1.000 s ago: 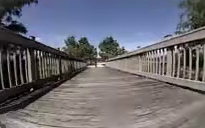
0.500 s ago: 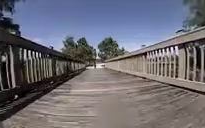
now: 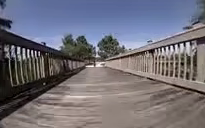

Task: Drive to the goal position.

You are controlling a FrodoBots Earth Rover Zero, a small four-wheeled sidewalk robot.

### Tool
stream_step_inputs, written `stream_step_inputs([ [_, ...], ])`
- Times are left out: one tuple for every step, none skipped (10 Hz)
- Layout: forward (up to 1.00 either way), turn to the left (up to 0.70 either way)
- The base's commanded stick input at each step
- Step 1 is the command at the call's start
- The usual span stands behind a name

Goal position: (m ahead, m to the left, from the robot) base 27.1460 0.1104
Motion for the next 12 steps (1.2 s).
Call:
stream_step_inputs([
  [0.85, 0.00],
  [0.85, 0.00],
  [0.85, 0.00],
  [0.85, 0.00],
  [0.85, 0.00],
  [0.85, 0.00],
  [0.85, 0.00],
  [0.85, 0.00],
  [0.85, 0.00],
  [0.85, 0.00],
  [0.85, 0.00],
  [0.85, 0.00],
])
